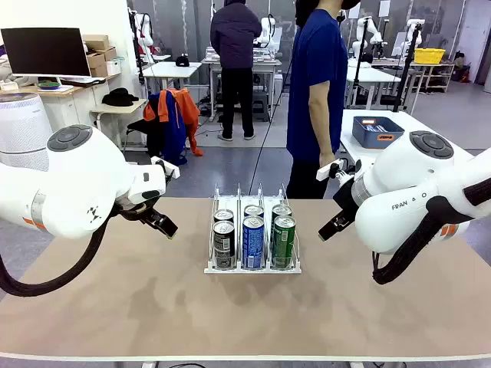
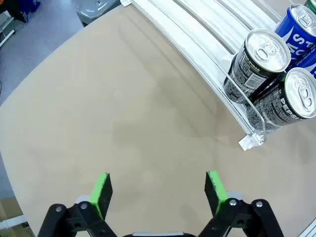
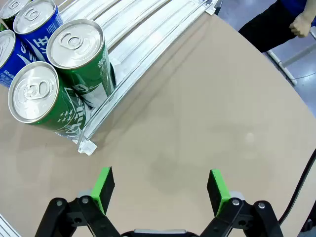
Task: Fill the beverage cans into the dispenser.
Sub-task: Pick up the Sprite handed by the human.
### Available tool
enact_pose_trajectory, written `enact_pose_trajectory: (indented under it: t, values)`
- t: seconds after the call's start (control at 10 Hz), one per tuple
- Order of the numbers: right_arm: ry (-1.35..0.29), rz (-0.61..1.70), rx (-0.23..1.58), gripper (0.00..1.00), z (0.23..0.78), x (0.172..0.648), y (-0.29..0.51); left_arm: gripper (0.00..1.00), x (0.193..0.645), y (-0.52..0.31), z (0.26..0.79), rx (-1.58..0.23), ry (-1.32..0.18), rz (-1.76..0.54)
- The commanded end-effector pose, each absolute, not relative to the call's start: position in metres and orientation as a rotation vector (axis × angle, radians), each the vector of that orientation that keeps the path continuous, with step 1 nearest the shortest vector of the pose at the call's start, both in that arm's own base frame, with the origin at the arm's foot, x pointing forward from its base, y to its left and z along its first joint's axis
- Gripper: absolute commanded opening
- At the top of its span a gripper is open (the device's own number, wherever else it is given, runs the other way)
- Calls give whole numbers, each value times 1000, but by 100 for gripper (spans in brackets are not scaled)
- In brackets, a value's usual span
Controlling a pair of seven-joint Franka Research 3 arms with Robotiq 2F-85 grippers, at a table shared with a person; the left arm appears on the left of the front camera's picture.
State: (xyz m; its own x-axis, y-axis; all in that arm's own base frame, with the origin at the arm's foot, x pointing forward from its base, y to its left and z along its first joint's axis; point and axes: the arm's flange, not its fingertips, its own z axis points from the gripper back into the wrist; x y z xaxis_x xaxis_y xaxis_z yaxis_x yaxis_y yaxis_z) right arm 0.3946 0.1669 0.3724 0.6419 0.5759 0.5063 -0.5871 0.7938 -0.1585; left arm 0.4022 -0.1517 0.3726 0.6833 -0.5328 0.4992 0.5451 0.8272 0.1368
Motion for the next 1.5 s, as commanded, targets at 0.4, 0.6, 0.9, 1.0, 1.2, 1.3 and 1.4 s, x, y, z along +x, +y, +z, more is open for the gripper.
enact_pose_trajectory:
  t: [0.4, 0.6, 0.9, 1.0, 1.2, 1.3, 1.4]
  values:
    - [-570, 663, 21, 100, 372, 395, 167, 100, 402, -152, 373, -24, -552, -604]
    - [-570, 663, 21, 100, 372, 395, 167, 100, 402, -152, 373, -24, -552, -604]
    - [-570, 663, 21, 100, 372, 395, 167, 100, 402, -152, 373, -24, -552, -604]
    - [-570, 663, 21, 100, 372, 395, 167, 100, 402, -152, 373, -24, -552, -604]
    - [-570, 663, 21, 100, 372, 395, 167, 100, 402, -152, 373, -23, -552, -606]
    - [-570, 663, 21, 100, 372, 395, 167, 100, 408, -144, 394, -120, -524, -736]
    - [-559, 642, 116, 100, 384, 384, 178, 100, 409, -122, 421, -199, -488, -849]
